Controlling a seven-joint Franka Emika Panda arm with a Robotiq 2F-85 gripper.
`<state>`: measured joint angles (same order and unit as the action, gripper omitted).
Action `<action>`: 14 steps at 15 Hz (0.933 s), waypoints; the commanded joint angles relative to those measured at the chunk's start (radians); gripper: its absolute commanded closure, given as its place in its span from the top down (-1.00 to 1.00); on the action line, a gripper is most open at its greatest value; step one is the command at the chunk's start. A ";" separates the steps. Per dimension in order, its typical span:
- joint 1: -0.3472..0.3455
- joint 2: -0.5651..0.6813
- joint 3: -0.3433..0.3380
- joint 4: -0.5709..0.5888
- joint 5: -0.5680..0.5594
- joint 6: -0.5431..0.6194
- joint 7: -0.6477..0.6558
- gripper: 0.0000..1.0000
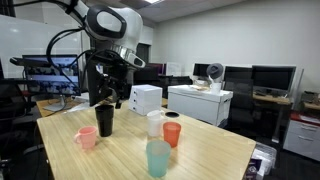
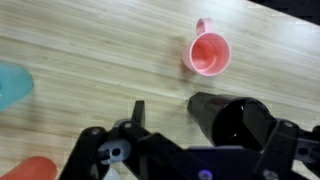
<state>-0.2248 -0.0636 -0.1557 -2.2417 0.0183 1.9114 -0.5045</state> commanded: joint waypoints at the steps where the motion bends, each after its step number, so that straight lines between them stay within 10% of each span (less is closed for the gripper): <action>1: 0.025 -0.067 -0.016 -0.076 -0.026 -0.022 -0.048 1.00; 14: 0.053 -0.084 -0.032 -0.193 -0.093 -0.003 -0.123 1.00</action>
<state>-0.1780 -0.1244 -0.1725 -2.3925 -0.0399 1.8903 -0.5828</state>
